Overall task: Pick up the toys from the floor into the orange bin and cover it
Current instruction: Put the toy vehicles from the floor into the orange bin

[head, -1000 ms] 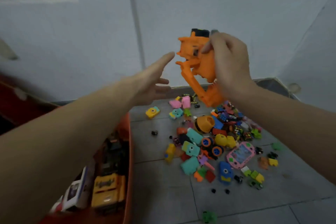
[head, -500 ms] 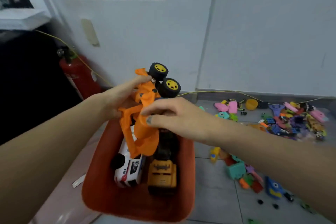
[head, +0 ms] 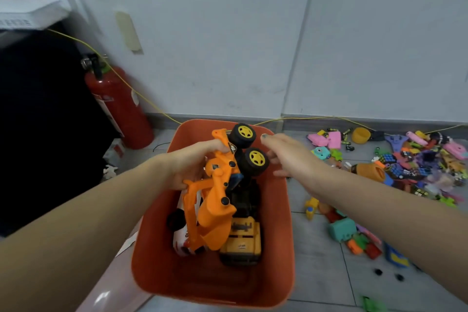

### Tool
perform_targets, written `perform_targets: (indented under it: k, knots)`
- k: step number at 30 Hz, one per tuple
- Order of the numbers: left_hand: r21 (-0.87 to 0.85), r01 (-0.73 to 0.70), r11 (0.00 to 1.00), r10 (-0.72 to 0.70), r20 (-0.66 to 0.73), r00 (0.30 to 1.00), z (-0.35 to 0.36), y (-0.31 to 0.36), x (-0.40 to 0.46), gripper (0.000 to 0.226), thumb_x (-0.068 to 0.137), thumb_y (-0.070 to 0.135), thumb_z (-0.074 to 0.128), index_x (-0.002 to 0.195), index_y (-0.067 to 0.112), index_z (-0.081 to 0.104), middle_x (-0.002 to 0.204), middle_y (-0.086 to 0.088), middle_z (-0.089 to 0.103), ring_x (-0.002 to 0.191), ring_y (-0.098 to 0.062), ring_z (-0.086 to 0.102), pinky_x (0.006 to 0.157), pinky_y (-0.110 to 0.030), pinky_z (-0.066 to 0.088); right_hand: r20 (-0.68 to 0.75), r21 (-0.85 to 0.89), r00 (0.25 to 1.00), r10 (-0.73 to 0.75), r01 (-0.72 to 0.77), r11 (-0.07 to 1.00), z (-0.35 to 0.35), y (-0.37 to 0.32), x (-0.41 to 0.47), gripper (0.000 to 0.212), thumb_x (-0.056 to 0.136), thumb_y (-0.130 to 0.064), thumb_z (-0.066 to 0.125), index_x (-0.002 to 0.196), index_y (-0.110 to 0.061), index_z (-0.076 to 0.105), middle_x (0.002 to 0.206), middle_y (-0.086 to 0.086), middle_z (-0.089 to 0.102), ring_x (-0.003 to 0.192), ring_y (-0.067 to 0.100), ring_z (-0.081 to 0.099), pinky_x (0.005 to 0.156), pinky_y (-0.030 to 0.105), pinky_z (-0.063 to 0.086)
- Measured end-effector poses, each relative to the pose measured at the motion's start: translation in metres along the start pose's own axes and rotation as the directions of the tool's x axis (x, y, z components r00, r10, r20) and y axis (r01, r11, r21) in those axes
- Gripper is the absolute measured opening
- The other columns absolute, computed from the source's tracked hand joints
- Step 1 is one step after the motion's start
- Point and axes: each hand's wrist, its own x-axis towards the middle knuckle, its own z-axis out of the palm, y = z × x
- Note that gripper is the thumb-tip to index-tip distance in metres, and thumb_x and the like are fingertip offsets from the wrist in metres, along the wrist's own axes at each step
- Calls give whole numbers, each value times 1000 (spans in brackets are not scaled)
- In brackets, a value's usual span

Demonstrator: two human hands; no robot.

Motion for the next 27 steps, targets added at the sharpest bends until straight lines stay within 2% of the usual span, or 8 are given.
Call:
perform_targets:
  k: [4,8,10,12,14,16,19,27]
  knots:
    - [28,51,998,-52,32,998,3,-12,6,73,67,51,75,126,10,61,111,-14,66,102,-29,63,100,-47,48,109,57,991,75,-81,995,14,9,4,44,94,-58,38,121,-28,57,125,1,57,117,25,58,85,40,57]
    - [38,18,999,-20,51,999,4,-16,12,44,74,54,72,95,16,67,97,-7,69,89,-23,66,94,-42,52,4,-158,997,74,-72,985,21,7,7,50,99,-57,25,115,-23,58,93,-6,55,94,25,62,79,36,55]
    - [319,-17,948,59,-125,990,0,-16,20,41,75,54,74,94,19,64,93,-2,67,85,-17,65,87,-39,55,28,-301,995,94,-82,950,25,11,7,56,101,-56,20,118,-19,58,87,2,58,85,30,65,78,36,55]
    - [678,81,731,256,-383,888,-8,-17,28,53,78,50,74,115,16,55,106,-2,63,94,-18,62,81,-33,53,58,-402,996,74,-44,915,28,16,6,65,102,-53,17,110,-7,63,93,14,65,93,35,66,92,44,53]
    - [668,111,735,284,-453,845,-12,-16,28,61,84,51,66,128,13,48,112,-7,62,98,-22,61,81,-34,52,58,-451,996,62,-30,892,30,17,7,68,104,-50,17,109,-3,66,104,15,66,99,33,63,98,45,48]
    - [471,113,875,81,-371,925,-7,-13,23,70,83,64,59,132,17,42,119,-6,56,106,-24,59,86,-40,54,58,-400,995,83,-53,915,33,20,12,66,103,-52,19,116,-7,65,114,12,63,104,30,60,98,45,49]
    - [482,174,859,-94,-185,978,9,-14,17,73,77,70,63,132,27,39,127,0,51,115,-25,57,95,-45,51,122,-152,967,225,-205,967,37,30,19,58,98,-60,28,117,-21,66,134,8,55,119,30,55,91,44,55]
    - [504,129,854,-140,-17,990,23,-9,13,41,87,59,59,116,30,57,119,2,63,108,-15,60,100,-39,48,53,-73,971,233,-229,971,35,35,30,67,98,-59,23,96,-13,72,119,13,64,105,29,63,83,41,57]
